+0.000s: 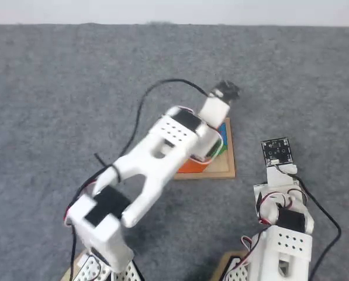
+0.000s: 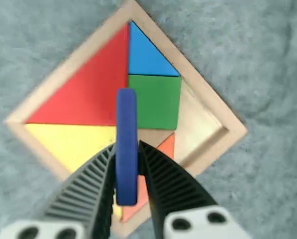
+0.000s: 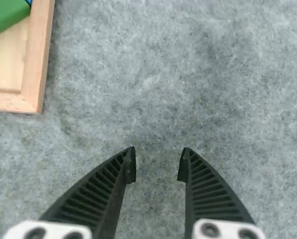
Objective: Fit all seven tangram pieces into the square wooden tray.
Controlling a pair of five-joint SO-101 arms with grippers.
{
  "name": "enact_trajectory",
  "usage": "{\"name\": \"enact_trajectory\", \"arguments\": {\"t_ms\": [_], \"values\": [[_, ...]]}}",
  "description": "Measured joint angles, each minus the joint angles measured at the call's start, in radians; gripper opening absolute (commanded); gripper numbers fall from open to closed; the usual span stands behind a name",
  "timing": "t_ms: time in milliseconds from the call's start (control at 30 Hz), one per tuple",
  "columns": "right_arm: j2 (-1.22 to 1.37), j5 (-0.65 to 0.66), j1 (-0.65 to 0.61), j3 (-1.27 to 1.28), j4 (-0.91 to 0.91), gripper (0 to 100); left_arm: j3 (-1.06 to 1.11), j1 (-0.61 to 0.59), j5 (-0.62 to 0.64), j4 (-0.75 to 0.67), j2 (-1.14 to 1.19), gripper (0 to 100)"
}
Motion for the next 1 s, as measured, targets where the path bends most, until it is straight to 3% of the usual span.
{"name": "enact_trajectory", "arguments": {"t_ms": [267, 467, 1000], "values": [[0.000, 0.000, -0.015, 0.000, 0.000, 15.8, -0.003, 0.075, 0.011, -0.017, 0.091, 2], [0.000, 0.002, -0.021, 0.000, 0.000, 15.8, -0.003, 0.069, 0.011, -0.017, 0.091, 10], [0.000, 0.002, -0.021, 0.000, 0.000, 15.8, -0.003, 0.031, 0.012, -0.017, 0.092, 10]]}}
